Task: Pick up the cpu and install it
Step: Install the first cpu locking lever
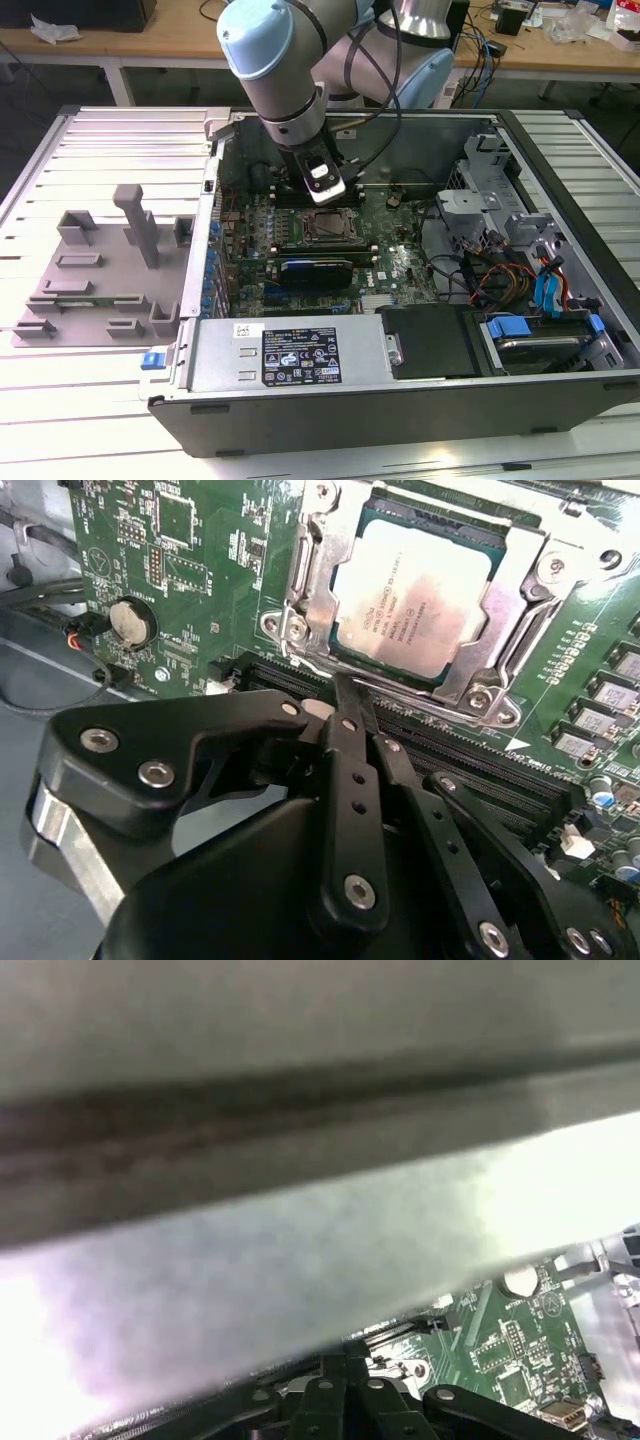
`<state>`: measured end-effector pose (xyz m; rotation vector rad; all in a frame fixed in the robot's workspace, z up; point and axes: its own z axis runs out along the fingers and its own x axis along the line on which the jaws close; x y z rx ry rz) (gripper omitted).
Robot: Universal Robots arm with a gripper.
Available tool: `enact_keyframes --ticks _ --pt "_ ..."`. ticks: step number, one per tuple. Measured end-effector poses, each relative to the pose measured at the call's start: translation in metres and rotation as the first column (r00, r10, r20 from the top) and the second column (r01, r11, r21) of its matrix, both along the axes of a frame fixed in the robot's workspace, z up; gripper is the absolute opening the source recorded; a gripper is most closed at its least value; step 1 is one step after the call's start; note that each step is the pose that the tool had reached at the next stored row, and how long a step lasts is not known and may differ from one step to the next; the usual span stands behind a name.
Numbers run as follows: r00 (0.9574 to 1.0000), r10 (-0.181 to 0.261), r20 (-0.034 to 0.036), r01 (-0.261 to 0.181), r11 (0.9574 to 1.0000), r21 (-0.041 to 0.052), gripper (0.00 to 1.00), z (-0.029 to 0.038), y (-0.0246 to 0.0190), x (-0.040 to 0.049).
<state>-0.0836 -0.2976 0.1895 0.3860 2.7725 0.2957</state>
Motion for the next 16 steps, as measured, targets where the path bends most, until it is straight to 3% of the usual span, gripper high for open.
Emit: enact_keyframes --ticks 4,8,9,10,11,13,15,16 --pt "1.0000 0.000 0.0034 0.000 0.9998 0.0205 0.11 0.0004 -0.0011 0.0000" --pt "1.0000 -0.001 0.0023 0.000 0.9998 0.0213 0.11 0.0151 -0.0013 0.0001" --pt "1.0000 -0.003 -0.0051 0.003 0.9998 0.0201 0.11 0.0194 -0.0013 0.0005" --pt "0.9996 -0.009 -0.0258 0.010 0.9998 0.0158 0.11 0.0215 -0.0013 0.0011" --pt "0.9986 -0.016 -0.0512 0.017 0.9998 0.0095 0.11 0.0222 -0.0015 0.0017" --pt "0.9947 -0.032 -0.0977 0.031 0.9995 -0.0110 0.11 0.0224 -0.0022 0.0029" --pt "0.9913 -0.043 -0.1246 0.039 0.9986 -0.0346 0.11 0.0225 -0.0027 0.0036" --pt "0.9881 -0.049 -0.1459 0.040 0.9975 -0.0585 0.11 0.0225 -0.0028 0.0050"
